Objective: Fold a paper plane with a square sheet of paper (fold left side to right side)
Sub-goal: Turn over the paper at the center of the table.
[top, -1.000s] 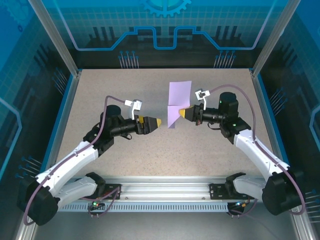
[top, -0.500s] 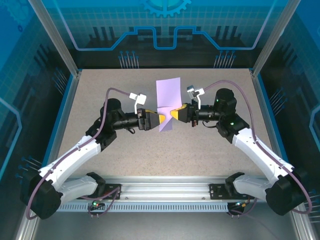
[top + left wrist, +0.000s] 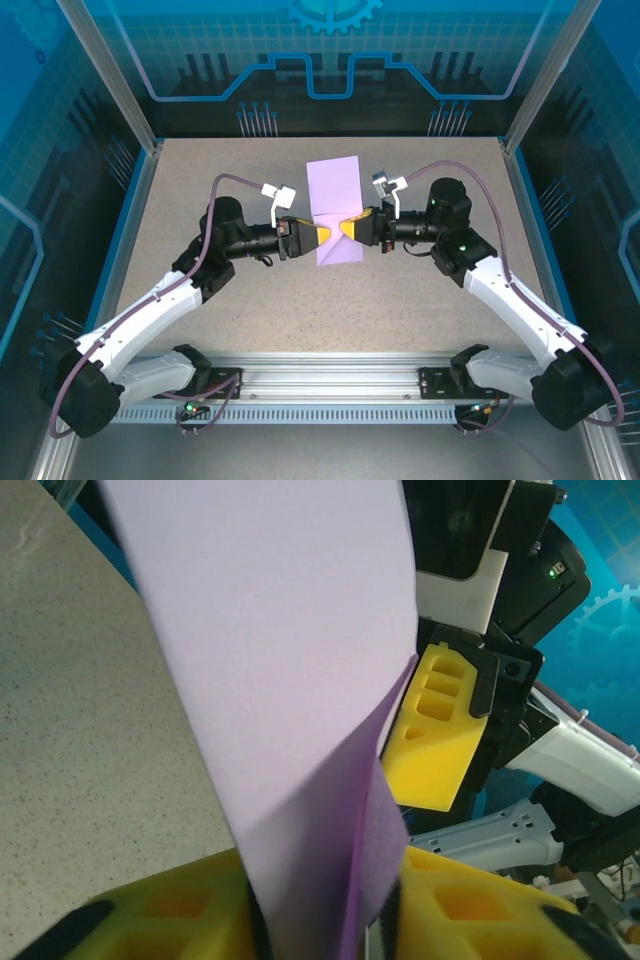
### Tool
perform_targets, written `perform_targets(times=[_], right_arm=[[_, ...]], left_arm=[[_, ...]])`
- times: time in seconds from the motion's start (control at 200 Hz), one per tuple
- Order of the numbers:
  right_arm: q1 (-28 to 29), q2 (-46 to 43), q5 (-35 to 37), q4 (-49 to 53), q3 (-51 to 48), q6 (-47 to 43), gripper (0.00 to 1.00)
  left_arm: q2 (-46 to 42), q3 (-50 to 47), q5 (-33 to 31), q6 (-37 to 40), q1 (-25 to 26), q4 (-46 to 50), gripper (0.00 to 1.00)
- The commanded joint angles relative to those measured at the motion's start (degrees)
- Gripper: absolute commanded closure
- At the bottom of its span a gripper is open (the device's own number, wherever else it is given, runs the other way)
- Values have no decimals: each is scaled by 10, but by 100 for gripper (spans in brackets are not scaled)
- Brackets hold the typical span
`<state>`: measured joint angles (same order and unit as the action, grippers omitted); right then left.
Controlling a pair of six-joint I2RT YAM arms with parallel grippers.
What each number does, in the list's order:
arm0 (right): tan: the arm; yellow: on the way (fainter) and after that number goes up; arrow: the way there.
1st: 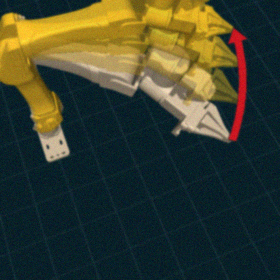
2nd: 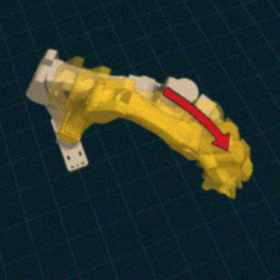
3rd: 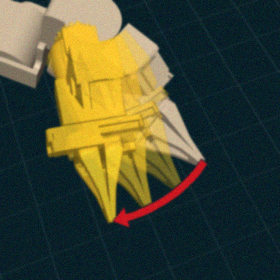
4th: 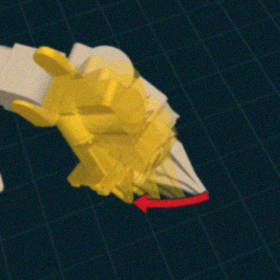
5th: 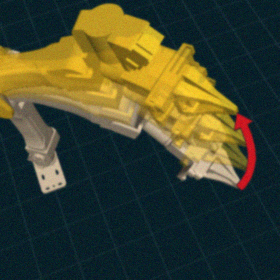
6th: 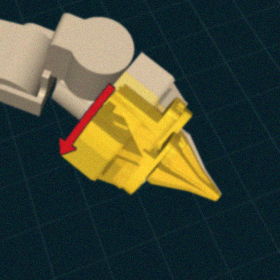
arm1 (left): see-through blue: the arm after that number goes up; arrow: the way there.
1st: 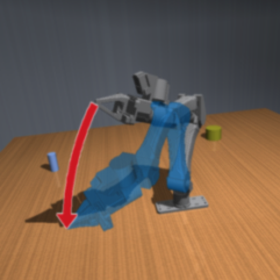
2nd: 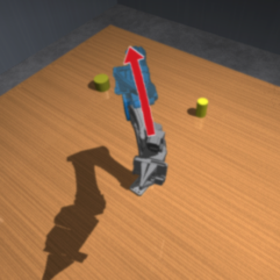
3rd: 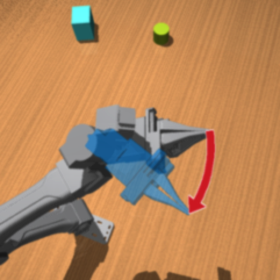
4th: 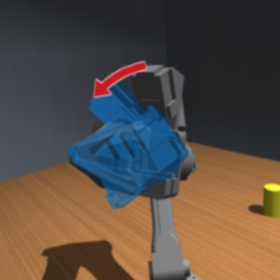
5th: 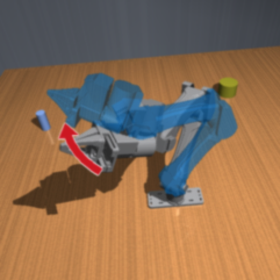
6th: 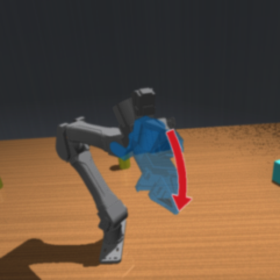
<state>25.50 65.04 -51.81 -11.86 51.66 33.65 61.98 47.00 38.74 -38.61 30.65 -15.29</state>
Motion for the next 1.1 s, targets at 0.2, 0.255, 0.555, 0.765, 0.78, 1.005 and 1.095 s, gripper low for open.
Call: perform_targets(times=[0.2,0.255,0.555,0.765,0.78,1.005,1.095], right_arm=[[-14,-23,25,35,-9,-15,75],[-22,-32,37,54,-29,-20,71],[-69,-85,189,301,-20,-125,46],[-81,-73,417,467,3,-164,26],[-82,-72,433,474,3,-163,25],[-106,-52,558,533,-16,-127,0],[-111,-48,576,542,-34,-120,0]], left_arm=[[-15,13,-31,31,7,47,90],[-14,16,-44,44,7,73,93],[-9,55,-175,156,19,287,100],[4,106,-340,212,69,450,100],[7,110,-354,213,74,463,100],[83,207,-570,171,163,661,100],[123,243,-639,122,192,735,100]])
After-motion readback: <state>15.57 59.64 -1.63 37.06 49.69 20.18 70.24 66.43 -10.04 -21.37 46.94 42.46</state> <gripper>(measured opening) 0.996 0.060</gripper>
